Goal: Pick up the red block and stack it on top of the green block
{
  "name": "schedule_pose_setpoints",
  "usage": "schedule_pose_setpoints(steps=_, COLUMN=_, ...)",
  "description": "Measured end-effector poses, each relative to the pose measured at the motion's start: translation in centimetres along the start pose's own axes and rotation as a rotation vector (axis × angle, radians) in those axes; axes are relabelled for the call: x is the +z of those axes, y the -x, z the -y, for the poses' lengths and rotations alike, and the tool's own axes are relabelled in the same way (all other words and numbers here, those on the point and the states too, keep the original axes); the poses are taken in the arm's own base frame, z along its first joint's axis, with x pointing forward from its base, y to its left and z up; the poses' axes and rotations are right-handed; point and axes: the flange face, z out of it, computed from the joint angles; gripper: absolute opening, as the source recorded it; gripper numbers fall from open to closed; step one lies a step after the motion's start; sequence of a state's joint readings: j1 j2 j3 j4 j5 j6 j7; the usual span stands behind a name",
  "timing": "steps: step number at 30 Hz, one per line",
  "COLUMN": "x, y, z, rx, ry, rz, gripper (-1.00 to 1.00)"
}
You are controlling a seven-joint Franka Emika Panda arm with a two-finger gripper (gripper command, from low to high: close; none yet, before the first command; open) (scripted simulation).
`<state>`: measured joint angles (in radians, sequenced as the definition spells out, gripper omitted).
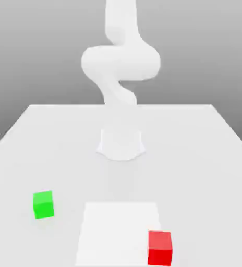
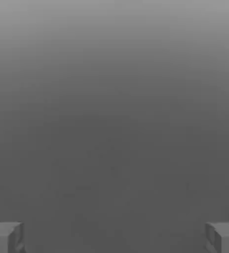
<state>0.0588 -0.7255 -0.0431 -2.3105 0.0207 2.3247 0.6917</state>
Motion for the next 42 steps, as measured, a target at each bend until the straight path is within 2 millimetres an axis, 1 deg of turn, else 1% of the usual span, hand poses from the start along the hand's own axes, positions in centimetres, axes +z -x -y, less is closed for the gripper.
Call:
schedule_pose_setpoints(steps=4, x=6.8, y=0.6, z=-0.1, rx=-0.155, ry=0.001, rz=0.127, gripper=0.0)
schedule_pose_setpoints(steps=9, x=14.9, y=2.7, z=-0.4, rx=-0.343, ry=0.0, rz=0.267, gripper=0.0)
schedule_pose_setpoints(steps=14, x=22.4, y=6.1, z=-1.3, rx=-0.534, ry=0.001, rz=0.395, gripper=0.0)
schedule_pose_setpoints(steps=19, x=29.0, y=10.3, z=-2.8, rx=-0.729, ry=0.004, rz=0.511, gripper=0.0)
schedule_pose_setpoints(steps=23, x=33.5, y=14.2, z=-4.4, rx=-0.895, ry=0.008, rz=0.599, gripper=0.0)
schedule_pose_setpoints(steps=26, x=36.5, y=16.9, z=-6.0, rx=-1.019, ry=0.016, rz=0.66, gripper=0.0)
schedule_pose_setpoints(steps=29, x=39.0, y=19.3, z=-8.0, rx=-1.142, ry=0.029, rz=0.717, gripper=0.0)
schedule_pose_setpoints(steps=32, x=41.1, y=21.5, z=-10.1, rx=-1.27, ry=0.045, rz=0.773, gripper=0.0)
schedule_pose_setpoints(steps=34, x=42.7, y=22.8, z=-11.2, rx=-1.319, ry=0.05, rz=0.792, gripper=0.0)
schedule_pose_setpoints(steps=37, x=45.5, y=24.7, z=-13.0, rx=-1.334, ry=0.051, rz=0.797, gripper=0.0)
schedule_pose_setpoints(steps=38, x=46.3, y=25.3, z=-13.7, rx=-1.333, ry=0.051, rz=0.799, gripper=-1.0)
schedule_pose_setpoints(steps=42, x=46.3, y=25.3, z=-13.7, rx=-1.333, ry=0.051, rz=0.801, gripper=-1.0)
